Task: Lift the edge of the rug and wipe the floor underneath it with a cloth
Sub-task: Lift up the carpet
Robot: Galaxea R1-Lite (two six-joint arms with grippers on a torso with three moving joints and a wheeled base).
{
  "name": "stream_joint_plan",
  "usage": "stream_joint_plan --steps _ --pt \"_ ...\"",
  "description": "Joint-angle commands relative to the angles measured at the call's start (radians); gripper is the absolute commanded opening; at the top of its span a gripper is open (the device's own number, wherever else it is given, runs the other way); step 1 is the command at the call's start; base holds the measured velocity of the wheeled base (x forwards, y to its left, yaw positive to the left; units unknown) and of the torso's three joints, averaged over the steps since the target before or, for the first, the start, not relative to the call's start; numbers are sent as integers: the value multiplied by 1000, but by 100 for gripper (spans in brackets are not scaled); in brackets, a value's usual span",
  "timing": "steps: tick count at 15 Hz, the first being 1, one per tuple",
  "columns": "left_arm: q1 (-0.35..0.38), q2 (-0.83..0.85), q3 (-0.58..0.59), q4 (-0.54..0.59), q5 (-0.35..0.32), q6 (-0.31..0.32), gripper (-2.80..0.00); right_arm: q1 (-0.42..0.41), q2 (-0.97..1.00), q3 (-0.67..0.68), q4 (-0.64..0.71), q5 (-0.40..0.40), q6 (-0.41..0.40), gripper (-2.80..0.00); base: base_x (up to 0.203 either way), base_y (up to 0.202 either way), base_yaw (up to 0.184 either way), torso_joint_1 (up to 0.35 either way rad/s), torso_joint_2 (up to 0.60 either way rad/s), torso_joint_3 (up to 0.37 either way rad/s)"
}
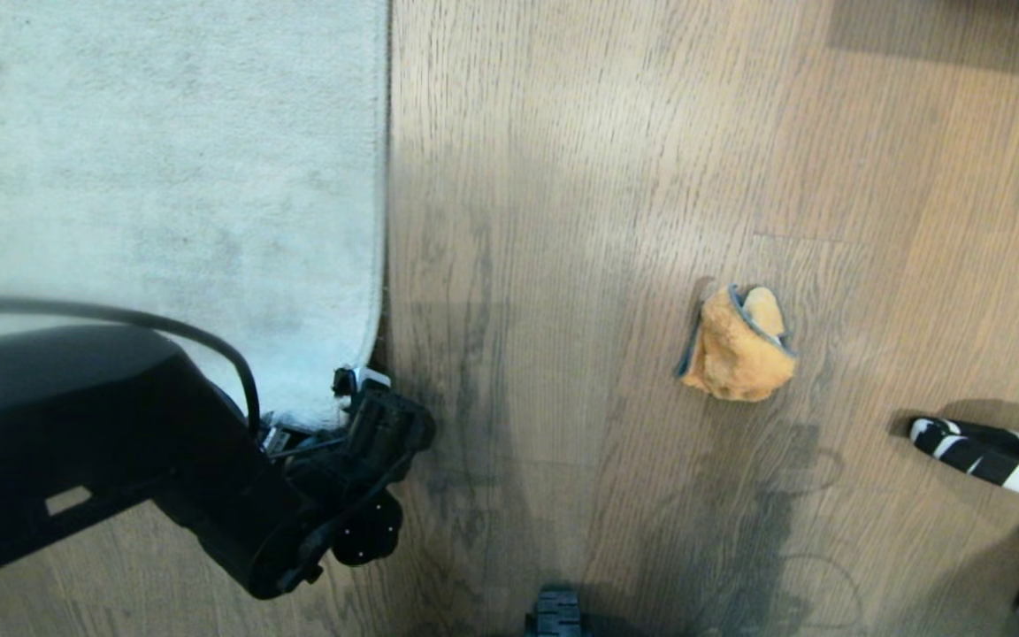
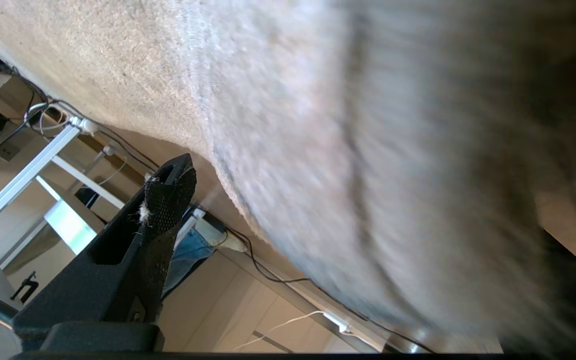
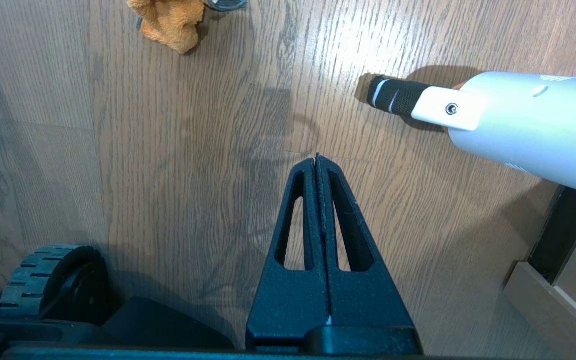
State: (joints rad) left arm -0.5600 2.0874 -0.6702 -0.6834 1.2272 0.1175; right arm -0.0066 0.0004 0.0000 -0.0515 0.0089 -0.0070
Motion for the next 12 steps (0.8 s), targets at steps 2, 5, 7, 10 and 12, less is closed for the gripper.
stream_joint_plan --steps 2,5,7,10,12 --pt "11 -23 1 -4 8 2 0 0 0 0 -1 0 -1 -280 0 0 0 0 0 0" --pt "12 -41 13 -3 8 2 0 0 0 0 -1 0 -1 -280 0 0 0 0 0 0" --pt "21 -60 20 -1 8 1 0 0 0 0 -1 0 -1 -280 0 0 0 0 0 0" --pt "23 -72 18 -6 8 -1 0 0 0 0 -1 0 -1 -280 0 0 0 0 0 0" --pt "5 -72 17 -19 6 -3 0 0 0 0 -1 0 -1 -280 0 0 0 0 0 0"
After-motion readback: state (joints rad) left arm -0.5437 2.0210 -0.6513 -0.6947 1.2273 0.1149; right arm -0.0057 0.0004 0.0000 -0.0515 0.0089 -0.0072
